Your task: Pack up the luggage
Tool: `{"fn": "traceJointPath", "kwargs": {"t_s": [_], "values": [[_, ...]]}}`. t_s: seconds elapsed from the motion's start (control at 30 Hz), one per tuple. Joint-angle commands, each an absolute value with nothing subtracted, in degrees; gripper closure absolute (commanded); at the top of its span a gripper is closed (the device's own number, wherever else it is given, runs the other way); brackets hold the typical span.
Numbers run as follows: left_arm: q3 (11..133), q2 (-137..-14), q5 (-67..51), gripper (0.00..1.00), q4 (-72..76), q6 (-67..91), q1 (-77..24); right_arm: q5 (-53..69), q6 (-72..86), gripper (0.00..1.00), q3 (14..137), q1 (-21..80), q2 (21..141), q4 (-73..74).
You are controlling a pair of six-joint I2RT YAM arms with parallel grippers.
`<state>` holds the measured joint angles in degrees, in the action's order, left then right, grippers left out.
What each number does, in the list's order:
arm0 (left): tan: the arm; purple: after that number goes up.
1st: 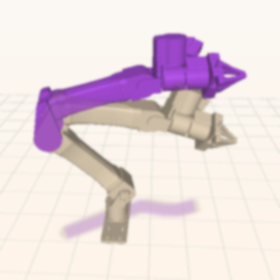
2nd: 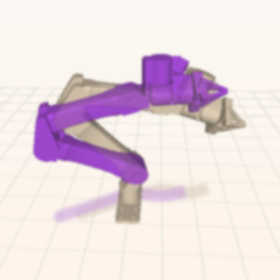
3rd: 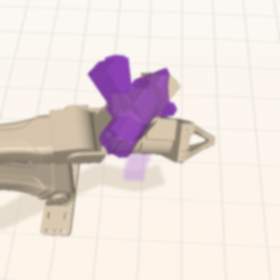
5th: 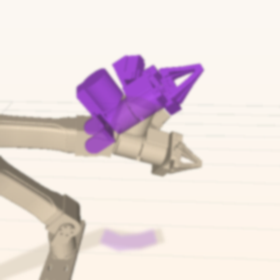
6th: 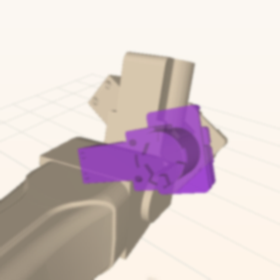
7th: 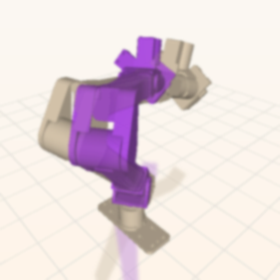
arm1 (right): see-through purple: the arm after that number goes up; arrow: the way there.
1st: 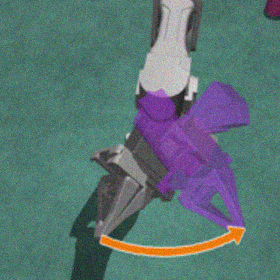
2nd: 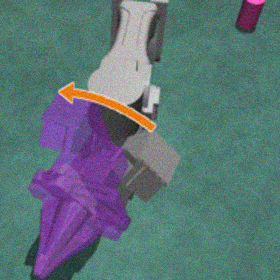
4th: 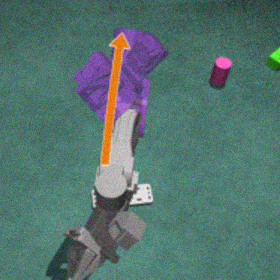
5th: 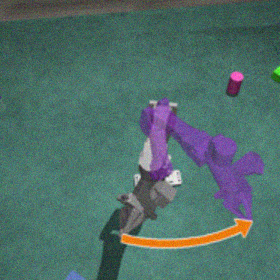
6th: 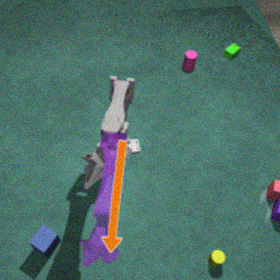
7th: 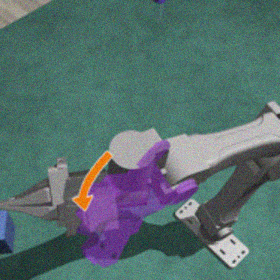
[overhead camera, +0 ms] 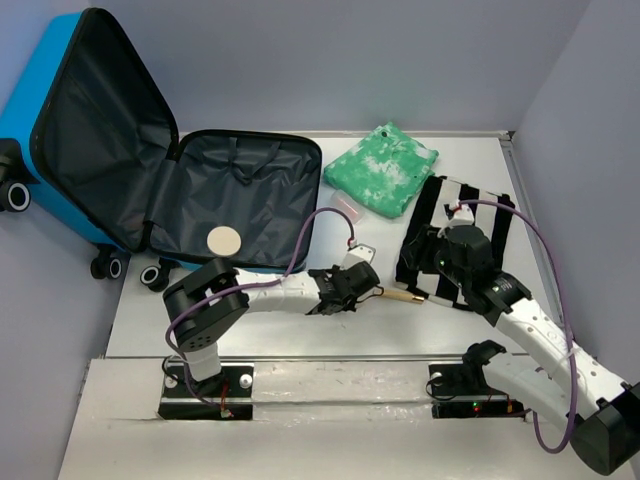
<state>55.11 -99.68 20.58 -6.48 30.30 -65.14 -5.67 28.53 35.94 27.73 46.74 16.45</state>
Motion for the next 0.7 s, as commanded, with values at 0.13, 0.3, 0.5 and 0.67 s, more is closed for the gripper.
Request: {"fn": "traceJointPath", "kwargs": {"t_s": [0.13,0.3,0.5,0.67], "values": [[53.88,-91.72,26.37,0.94,-5.63,31.11,-65.48,1.47,28.13,0.52,34.98,27.33,47.1,17.75],[54.4,-72.91,28.12,0.94,-5.54,29.62,-62.25,5.53,28.12,0.53,34.28,27.33,48.34,20.74],[52.21,-58.38,28.21,0.94,-4.75,27.95,-45.29,6.5,29.7,0.55,33.4,29.35,51.24,23.2],[50.1,-59.32,32.77,0.88,-7.29,29.52,-29.4,4.58,30.41,0.5,33.84,30.76,53.87,23.9]]}}
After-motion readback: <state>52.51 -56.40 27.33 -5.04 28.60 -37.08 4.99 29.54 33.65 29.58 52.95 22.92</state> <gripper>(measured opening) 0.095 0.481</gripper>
